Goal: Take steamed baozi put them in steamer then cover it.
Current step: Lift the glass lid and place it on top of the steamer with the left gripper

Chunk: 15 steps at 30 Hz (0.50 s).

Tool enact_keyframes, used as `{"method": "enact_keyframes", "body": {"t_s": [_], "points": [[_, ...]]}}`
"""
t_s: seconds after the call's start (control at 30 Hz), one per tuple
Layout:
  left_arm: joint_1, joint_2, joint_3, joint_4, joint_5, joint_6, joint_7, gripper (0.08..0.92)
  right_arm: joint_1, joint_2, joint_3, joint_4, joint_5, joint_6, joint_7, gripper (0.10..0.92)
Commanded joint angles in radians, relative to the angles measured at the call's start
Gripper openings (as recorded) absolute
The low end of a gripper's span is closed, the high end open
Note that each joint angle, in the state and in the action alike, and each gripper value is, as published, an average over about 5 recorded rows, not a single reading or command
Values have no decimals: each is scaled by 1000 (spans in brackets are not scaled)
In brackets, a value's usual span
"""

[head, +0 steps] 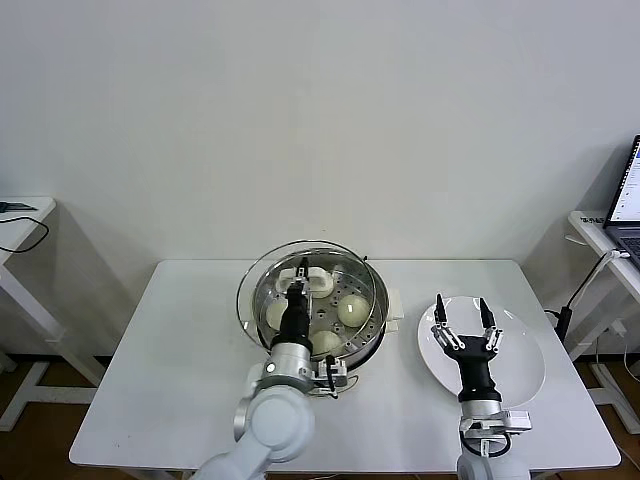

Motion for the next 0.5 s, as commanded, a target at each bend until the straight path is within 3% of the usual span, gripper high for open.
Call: {"method": "enact_keyframes", "body": {"t_s": [0.03,0.5], "points": [[-34,-48,40,63,23,14,8,188,-2,8,-2,-2,-11,1,1,823],[-45,-98,25,128,68,-5,4,188,-13,6,2,5,-17,3,2,823]]}}
